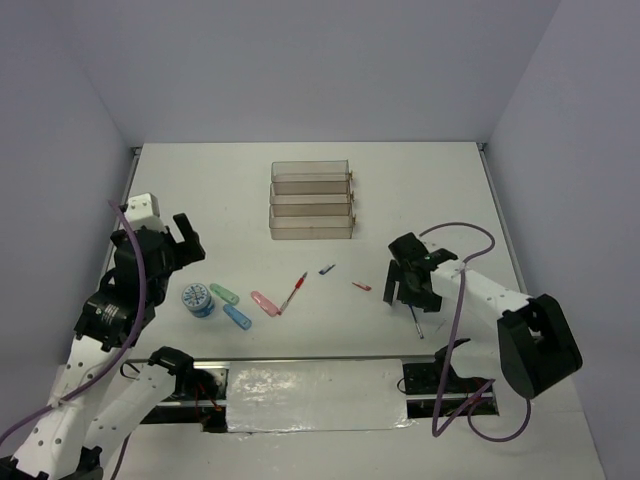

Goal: Sort the stationery into containers
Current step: Pick up the pen from the center of the board.

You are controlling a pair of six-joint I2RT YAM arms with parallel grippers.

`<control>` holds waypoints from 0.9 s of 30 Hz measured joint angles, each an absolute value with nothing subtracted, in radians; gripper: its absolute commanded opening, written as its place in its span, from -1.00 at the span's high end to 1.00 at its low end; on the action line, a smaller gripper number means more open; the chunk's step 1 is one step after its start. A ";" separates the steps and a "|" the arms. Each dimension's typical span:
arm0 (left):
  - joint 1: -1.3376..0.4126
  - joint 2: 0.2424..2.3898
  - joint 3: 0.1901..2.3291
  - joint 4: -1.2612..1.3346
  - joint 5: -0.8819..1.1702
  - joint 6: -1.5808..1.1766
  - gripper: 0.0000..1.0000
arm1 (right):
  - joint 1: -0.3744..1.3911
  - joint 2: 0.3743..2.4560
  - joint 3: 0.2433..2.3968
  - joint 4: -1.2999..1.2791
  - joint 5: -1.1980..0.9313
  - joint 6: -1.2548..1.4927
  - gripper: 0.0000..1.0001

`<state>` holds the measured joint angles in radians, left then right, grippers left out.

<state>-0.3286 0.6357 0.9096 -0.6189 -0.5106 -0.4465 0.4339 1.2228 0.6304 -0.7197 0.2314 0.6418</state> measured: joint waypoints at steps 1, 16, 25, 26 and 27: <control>-0.334 0.637 0.910 -0.619 -0.511 -0.447 -0.99 | 0.434 1.243 0.631 -0.719 0.228 0.641 -0.71; -0.371 0.638 0.910 -0.619 -0.520 -0.446 -0.99 | 0.467 1.266 0.598 -0.666 0.153 0.624 -0.02; -0.371 0.638 0.910 -0.619 -0.519 -0.446 -0.99 | 0.513 1.279 0.603 -0.673 0.179 0.646 1.00; -0.371 0.638 0.910 -0.619 -0.519 -0.446 -0.99 | 0.513 1.285 0.606 -0.673 0.179 0.646 1.00; -0.372 0.638 0.910 -0.619 -0.519 -0.446 -0.99 | 0.512 1.293 0.609 -0.675 0.178 0.643 1.00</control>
<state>-0.3721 0.6384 0.9096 -0.6193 -0.5194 -0.4458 0.5121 1.2934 0.6094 -0.6746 0.1780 0.6430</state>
